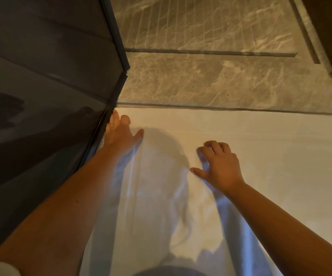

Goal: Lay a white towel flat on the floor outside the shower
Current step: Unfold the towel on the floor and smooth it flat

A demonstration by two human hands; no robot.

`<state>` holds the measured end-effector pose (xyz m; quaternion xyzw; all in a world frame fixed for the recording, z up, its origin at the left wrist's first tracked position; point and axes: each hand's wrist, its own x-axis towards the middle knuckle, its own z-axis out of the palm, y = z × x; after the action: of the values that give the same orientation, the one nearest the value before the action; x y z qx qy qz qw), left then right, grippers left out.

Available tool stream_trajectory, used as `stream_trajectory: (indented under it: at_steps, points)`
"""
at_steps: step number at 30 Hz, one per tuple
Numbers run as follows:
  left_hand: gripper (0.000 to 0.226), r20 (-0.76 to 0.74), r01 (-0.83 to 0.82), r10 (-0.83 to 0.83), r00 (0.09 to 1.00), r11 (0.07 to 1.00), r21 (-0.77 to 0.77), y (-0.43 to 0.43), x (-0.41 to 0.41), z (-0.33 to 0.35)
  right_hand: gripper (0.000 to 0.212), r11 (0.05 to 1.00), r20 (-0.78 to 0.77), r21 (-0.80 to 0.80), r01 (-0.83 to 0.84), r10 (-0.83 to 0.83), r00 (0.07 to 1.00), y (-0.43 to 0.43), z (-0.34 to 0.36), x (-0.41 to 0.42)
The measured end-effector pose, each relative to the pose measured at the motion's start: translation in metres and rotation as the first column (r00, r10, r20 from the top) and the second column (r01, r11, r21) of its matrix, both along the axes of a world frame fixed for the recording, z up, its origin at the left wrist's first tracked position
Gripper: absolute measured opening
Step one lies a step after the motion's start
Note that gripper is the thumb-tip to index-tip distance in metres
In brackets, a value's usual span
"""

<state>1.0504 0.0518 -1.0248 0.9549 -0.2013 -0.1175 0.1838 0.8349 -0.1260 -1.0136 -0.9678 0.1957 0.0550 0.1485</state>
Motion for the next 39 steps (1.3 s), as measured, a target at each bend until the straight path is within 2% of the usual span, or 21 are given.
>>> stream_trajectory:
  at_steps: [7,12,17,22,26,29,33,39]
  points:
    - [0.044,0.014,0.061,-0.061,0.998,0.998,0.003,0.012,-0.015,-0.007,0.055,0.999,-0.029,-0.012,-0.030,0.030,0.999,-0.001,0.001,0.003]
    - [0.052,0.024,0.146,-0.146,0.989,0.988,-0.039,0.045,-0.084,-0.009,0.063,0.995,-0.086,0.019,-0.098,0.099,0.991,-0.007,0.004,0.001]
    - [0.072,-0.004,0.278,-0.278,0.961,0.960,0.035,0.072,-0.148,-0.007,0.070,0.971,-0.122,0.054,-0.235,0.240,0.963,-0.021,0.008,-0.019]
    - [0.087,-0.137,0.289,-0.268,0.954,0.944,0.162,0.067,-0.170,-0.011,0.079,0.983,-0.195,0.016,-0.185,0.184,0.963,-0.030,0.011,-0.056]
    - [0.096,-0.150,0.303,-0.268,0.952,0.901,0.311,0.064,-0.172,-0.011,0.098,0.997,-0.305,0.076,-0.026,0.048,0.951,-0.047,0.013,-0.074]
    - [0.103,-0.163,0.332,-0.291,0.943,0.865,0.376,0.061,-0.171,-0.008,0.104,0.993,-0.382,0.113,-0.026,0.068,0.922,-0.049,0.013,-0.074]
    - [0.109,-0.152,0.312,-0.273,0.950,0.830,0.463,0.059,-0.168,-0.005,0.106,0.993,-0.391,0.116,-0.015,0.059,0.919,-0.040,0.011,-0.063]
    - [0.109,-0.165,0.323,-0.278,0.946,0.825,0.464,0.068,-0.153,-0.001,0.108,0.994,-0.392,0.109,-0.005,0.048,0.919,-0.029,0.008,-0.049]
